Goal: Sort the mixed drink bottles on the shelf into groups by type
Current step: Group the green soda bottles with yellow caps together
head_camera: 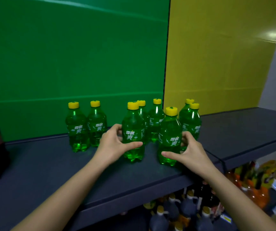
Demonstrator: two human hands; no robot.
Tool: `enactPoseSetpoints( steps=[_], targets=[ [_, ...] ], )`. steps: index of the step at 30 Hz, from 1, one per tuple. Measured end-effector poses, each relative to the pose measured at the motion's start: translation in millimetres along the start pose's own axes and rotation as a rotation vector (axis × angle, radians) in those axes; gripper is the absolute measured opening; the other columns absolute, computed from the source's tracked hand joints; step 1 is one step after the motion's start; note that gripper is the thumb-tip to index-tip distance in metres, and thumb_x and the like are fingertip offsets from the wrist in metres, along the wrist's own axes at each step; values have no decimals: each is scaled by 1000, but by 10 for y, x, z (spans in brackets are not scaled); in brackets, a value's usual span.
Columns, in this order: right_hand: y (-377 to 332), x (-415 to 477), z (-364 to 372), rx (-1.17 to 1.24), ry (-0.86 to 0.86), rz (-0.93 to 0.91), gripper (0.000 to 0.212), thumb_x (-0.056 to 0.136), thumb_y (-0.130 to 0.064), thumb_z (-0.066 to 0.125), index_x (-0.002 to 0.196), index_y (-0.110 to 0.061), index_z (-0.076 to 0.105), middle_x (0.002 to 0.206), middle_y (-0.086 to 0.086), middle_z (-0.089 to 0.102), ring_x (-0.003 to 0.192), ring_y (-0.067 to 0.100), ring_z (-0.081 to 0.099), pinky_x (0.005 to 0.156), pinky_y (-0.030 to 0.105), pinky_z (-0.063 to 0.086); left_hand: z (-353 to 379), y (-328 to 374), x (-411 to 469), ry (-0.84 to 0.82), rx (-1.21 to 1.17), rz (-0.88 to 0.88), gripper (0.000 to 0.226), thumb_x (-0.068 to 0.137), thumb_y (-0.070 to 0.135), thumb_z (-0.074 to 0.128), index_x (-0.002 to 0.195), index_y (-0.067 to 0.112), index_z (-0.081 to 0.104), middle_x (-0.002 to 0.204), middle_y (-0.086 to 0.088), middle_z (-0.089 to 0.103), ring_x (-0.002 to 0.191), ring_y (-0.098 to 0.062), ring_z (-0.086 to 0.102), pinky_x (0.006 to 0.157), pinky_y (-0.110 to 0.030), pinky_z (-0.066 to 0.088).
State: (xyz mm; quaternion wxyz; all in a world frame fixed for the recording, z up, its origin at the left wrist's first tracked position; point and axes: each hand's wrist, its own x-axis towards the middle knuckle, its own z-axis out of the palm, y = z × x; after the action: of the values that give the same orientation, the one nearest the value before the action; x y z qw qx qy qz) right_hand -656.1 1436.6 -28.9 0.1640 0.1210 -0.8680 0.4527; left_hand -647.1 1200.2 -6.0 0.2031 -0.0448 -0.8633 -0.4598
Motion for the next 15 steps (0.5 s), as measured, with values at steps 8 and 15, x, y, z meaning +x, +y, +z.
enactPoseSetpoints(
  steps=[8,15],
  targets=[
    [-568,171,616,145,-39,-112,83,51,-51,81,118,-17,46,112,-2,56,92,12,52,85,36,50,-832,-383,-262,215,101,-45,62,50,33,88,103,13,62,88,6,69,65,6,59,68,-12,45],
    [-828,304,1027,205,-98,-140,67,58,-39,84,106,-20,41,86,-13,44,75,2,42,75,25,39,-1097,-718,-356,314,137,-108,58,47,37,88,95,15,63,84,9,70,71,1,64,83,-31,53]
  ],
)
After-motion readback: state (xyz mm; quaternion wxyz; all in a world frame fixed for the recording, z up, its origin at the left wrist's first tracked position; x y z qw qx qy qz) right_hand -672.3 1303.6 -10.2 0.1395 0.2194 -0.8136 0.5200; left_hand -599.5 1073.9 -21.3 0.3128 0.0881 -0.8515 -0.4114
